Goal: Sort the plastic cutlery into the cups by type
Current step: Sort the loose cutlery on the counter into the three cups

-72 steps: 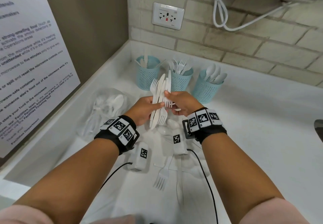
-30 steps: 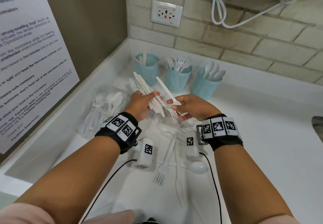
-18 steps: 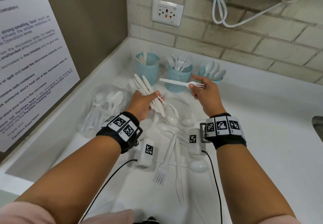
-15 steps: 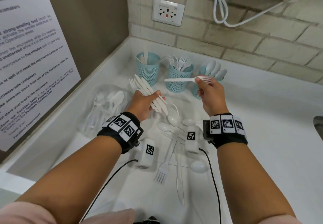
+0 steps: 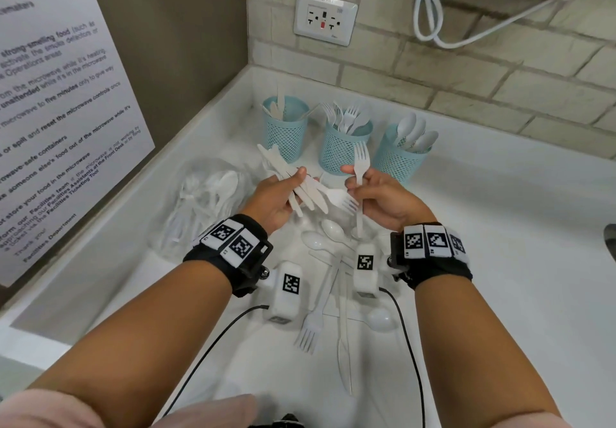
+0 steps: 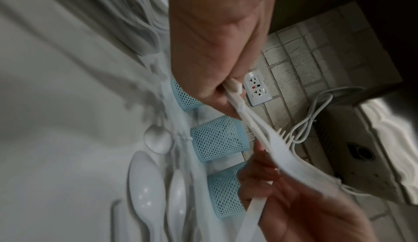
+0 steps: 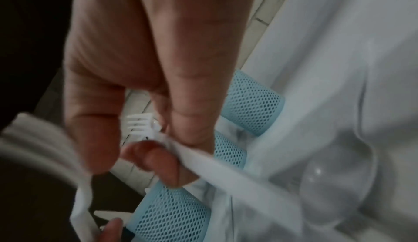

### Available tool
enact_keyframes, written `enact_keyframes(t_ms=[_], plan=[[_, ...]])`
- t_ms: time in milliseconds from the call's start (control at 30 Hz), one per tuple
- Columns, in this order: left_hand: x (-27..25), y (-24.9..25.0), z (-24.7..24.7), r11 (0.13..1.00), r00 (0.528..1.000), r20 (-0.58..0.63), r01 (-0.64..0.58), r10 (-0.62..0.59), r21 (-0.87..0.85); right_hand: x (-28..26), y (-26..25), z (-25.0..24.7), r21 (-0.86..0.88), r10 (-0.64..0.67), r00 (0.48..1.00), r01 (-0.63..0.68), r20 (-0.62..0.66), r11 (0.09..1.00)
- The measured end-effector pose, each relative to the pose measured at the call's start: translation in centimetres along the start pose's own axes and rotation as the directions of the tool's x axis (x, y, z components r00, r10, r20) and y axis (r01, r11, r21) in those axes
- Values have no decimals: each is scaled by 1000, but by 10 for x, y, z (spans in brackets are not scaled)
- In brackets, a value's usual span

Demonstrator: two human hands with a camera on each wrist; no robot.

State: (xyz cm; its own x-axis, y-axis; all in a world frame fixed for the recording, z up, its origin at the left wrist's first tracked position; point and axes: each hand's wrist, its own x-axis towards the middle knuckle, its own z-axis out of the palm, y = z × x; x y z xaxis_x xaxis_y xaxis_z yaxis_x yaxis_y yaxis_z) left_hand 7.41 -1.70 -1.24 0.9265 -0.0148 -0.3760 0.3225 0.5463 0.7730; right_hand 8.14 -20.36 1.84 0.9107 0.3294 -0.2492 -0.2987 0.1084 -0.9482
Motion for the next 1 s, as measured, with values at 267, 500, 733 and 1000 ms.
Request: enact_keyframes(t_ms=[267,500,733,1000], plan=[[-1,2,4,992,1000,-5,8,-8,-130,-6,10,1,169,-14,981,-20,195,985],[-8,0,6,986,993,105,67,-51,-151,10,12,15,240,-110,993,118,-46,964],[-15,1,-5,994,987,122,100,-105,46,18,-2,12,427,-82,952,208,-295,880],[-20,1,-8,976,972,132,176,-193,131,20,-8,15,469,-15,947,172,-321,866]])
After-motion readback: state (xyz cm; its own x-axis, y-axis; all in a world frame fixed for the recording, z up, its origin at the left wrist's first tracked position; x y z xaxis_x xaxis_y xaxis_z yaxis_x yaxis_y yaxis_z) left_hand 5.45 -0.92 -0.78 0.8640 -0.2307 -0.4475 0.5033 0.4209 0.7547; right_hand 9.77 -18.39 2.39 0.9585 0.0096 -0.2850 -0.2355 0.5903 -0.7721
